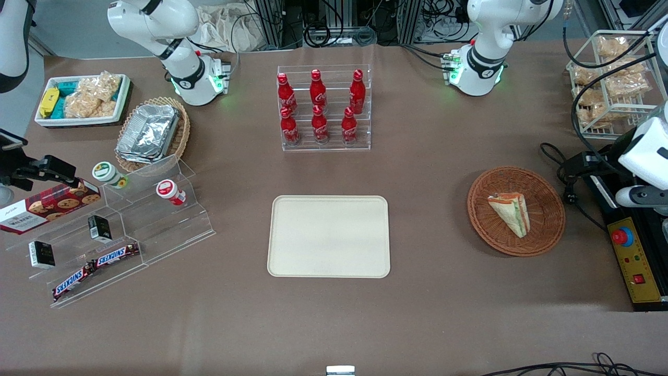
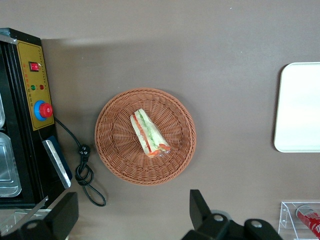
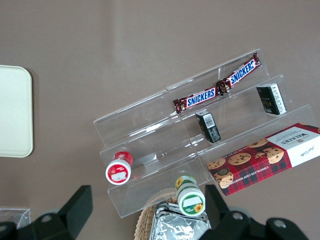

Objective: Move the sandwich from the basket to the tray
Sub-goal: 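Move the left gripper over the wicker basket toward the wrapped sandwich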

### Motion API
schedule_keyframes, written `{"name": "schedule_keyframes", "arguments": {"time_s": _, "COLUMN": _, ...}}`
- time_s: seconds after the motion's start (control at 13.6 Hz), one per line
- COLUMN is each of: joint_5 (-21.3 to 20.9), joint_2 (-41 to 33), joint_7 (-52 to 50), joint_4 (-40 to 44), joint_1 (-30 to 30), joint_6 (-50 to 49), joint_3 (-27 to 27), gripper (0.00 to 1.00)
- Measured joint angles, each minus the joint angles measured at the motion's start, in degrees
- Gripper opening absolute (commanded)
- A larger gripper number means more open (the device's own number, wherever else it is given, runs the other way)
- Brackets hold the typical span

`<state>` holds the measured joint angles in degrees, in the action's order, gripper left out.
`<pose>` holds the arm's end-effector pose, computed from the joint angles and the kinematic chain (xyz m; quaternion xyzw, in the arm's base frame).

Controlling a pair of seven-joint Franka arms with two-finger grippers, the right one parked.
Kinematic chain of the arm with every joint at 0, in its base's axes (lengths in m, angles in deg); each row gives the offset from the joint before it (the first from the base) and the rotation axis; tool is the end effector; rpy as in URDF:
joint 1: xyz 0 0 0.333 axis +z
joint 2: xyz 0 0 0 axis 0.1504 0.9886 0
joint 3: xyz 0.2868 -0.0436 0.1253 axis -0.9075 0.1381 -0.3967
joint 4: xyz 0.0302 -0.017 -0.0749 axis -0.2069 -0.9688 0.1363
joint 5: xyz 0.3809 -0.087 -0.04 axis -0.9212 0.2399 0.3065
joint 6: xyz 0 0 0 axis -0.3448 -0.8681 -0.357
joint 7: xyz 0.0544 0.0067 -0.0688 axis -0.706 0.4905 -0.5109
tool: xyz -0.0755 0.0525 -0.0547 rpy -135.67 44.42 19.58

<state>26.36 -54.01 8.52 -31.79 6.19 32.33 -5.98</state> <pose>0.6109 -0.0423 0.6234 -0.9993 0.0193 0.0101 0.0298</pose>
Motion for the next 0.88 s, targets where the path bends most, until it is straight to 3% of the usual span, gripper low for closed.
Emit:
{"name": "schedule_keyframes", "arguments": {"time_s": 0.73, "joint_5": 0.0, "joint_2": 0.5, "joint_7": 0.0, "joint_4": -2.4, "joint_1": 0.0, "joint_6": -0.7, "joint_3": -0.3, "gripper": 0.99}}
{"name": "schedule_keyframes", "arguments": {"time_s": 0.88, "joint_5": -2.8, "joint_2": 0.8, "joint_7": 0.1, "joint_4": -5.6, "joint_1": -0.2, "joint_6": -0.8, "joint_3": -0.3, "gripper": 0.99}}
